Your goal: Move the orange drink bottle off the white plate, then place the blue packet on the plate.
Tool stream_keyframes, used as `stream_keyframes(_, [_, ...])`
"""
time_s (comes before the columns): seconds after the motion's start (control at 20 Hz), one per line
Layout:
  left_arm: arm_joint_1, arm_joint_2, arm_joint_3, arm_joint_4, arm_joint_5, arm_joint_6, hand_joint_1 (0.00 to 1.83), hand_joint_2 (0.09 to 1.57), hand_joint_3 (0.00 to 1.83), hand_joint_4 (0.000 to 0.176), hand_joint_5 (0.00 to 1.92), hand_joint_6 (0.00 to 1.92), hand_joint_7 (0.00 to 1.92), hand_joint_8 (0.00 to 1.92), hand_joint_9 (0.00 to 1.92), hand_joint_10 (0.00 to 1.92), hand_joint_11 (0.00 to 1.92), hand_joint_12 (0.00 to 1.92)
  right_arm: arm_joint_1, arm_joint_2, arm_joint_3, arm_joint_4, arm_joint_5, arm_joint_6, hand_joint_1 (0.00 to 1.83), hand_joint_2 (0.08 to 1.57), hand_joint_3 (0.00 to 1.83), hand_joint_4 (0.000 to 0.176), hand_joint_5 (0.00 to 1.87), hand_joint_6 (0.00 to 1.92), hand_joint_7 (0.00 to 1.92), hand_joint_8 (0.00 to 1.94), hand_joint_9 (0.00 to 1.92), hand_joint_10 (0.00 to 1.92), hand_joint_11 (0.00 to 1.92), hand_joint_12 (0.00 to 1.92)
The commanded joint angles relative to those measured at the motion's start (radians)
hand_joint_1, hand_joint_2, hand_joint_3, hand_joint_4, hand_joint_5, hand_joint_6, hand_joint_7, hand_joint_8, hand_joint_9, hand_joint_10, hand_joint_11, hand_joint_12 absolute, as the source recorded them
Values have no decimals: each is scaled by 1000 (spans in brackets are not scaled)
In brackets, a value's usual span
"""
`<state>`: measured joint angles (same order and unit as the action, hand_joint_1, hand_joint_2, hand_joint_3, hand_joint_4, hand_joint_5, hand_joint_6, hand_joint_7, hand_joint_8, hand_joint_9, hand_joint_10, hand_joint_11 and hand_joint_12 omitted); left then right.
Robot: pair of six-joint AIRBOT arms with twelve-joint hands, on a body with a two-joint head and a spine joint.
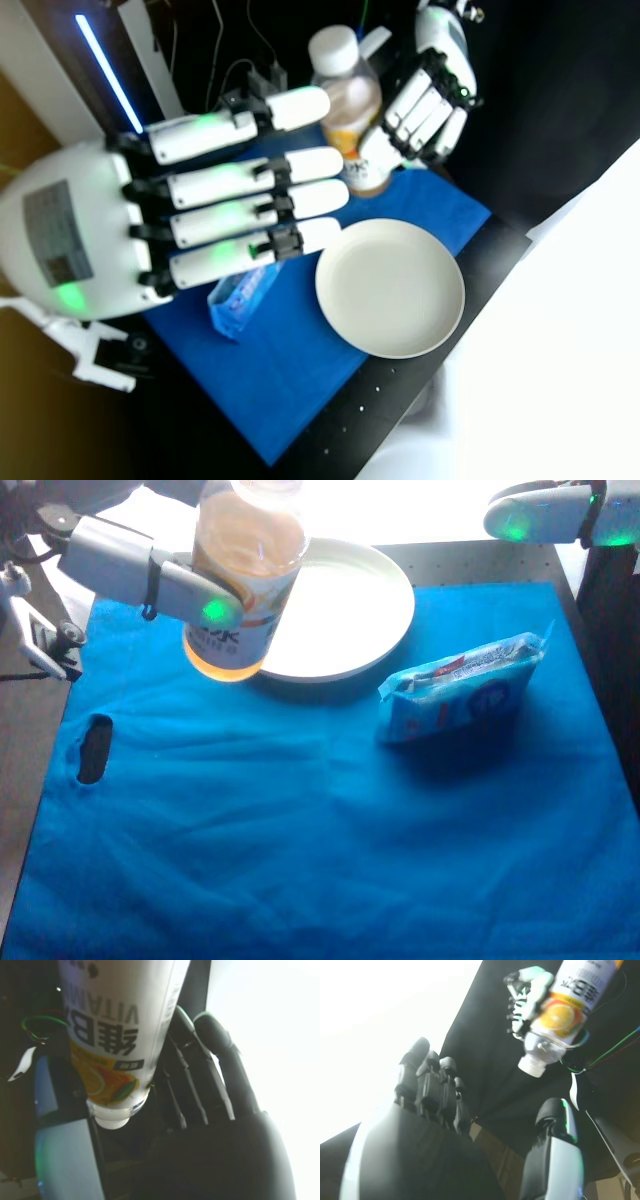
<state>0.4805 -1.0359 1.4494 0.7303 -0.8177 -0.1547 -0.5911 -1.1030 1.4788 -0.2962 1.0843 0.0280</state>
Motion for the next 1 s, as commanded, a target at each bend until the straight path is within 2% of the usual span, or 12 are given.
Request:
stream_keyframes(0.0, [-5, 5, -6, -79, -115, -21, 1256, 1068, 4, 0, 1269, 341, 954, 1148, 847, 796, 563, 1429, 14, -1, -1, 54, 107, 9, 707, 902, 2, 58, 194, 1, 265, 0, 274, 4, 9, 1087])
stream_keyframes(0.05, [2, 7, -14, -79, -125, -23, 1271, 1076, 0, 0, 1217, 334, 997, 1165, 881, 1044, 658, 1509, 14, -1, -2, 54, 107, 9, 701, 901, 1, 65, 203, 4, 259, 0, 278, 5, 24, 1097])
stream_keyframes(0.1, [7, 9, -19, -78, -129, -23, 1203, 1030, 0, 0, 1216, 513, 951, 975, 882, 1286, 719, 1616, 14, -1, -2, 54, 107, 9, 696, 895, 0, 70, 205, 4, 265, 3, 274, 3, 4, 1089])
stream_keyframes(0.15, [17, 12, -26, -79, -138, -24, 1259, 1073, 2, 0, 1150, 470, 1004, 1125, 866, 1129, 692, 1542, 14, -1, -3, 54, 108, 9, 698, 896, 0, 71, 215, 1, 272, 1, 286, 3, 2, 1130])
stream_keyframes(0.2, [38, 21, -41, -84, -155, -24, 1274, 1075, 1, 0, 1123, 505, 1053, 1088, 930, 786, 594, 1422, 14, 0, -4, 54, 108, 9, 700, 896, 0, 69, 213, 1, 264, 1, 286, 1, 0, 1130])
stream_keyframes(0.25, [42, 23, -45, -86, -160, -24, 1274, 1075, 1, 0, 1123, 505, 1053, 1088, 930, 786, 594, 1422, 14, 0, -4, 54, 108, 9, 700, 896, 0, 69, 213, 1, 264, 1, 286, 1, 0, 1130])
stream_keyframes(0.3, [59, 30, -57, -89, -169, -24, 1271, 1090, 3, 0, 1102, 502, 1018, 1166, 928, 979, 624, 1536, 14, 0, -5, 54, 108, 9, 682, 899, 2, 65, 198, 0, 272, 5, 298, 6, 0, 1136])
stream_keyframes(0.4, [78, 35, -69, -92, -181, -24, 1262, 1090, 3, 0, 1063, 632, 1033, 1104, 942, 693, 583, 1281, 14, 0, -5, 54, 108, 9, 688, 898, 1, 64, 186, 0, 295, 5, 293, 1, 0, 1059])
stream_keyframes(0.5, [108, 38, -82, -106, -195, -20, 1241, 1102, 1, 0, 1026, 737, 1010, 1104, 925, 575, 511, 1303, 14, -1, -6, 54, 109, 9, 693, 916, 3, 66, 186, 0, 303, 3, 284, 0, 0, 988])
stream_keyframes(0.6, [128, 37, -87, -128, -197, 2, 1244, 1094, 2, 0, 1018, 759, 1045, 1041, 1017, 426, 581, 1167, 14, -1, -6, 54, 109, 9, 685, 916, 1, 60, 193, 2, 295, 0, 272, 0, 0, 996])
stream_keyframes(0.75, [161, 11, -80, -167, -208, 19, 1251, 1085, 1, 0, 1004, 792, 1091, 955, 1084, 336, 638, 1125, 14, -1, -7, 54, 110, 9, 711, 912, 0, 60, 179, 2, 297, 5, 263, 3, 0, 957])
stream_keyframes(0.95, [212, -43, -52, -250, -241, 45, 1261, 1068, 0, 0, 1032, 750, 1139, 873, 1136, 280, 670, 1113, 14, -3, -7, 53, 110, 9, 710, 890, 0, 62, 192, 1, 268, 0, 271, 4, 0, 1032])
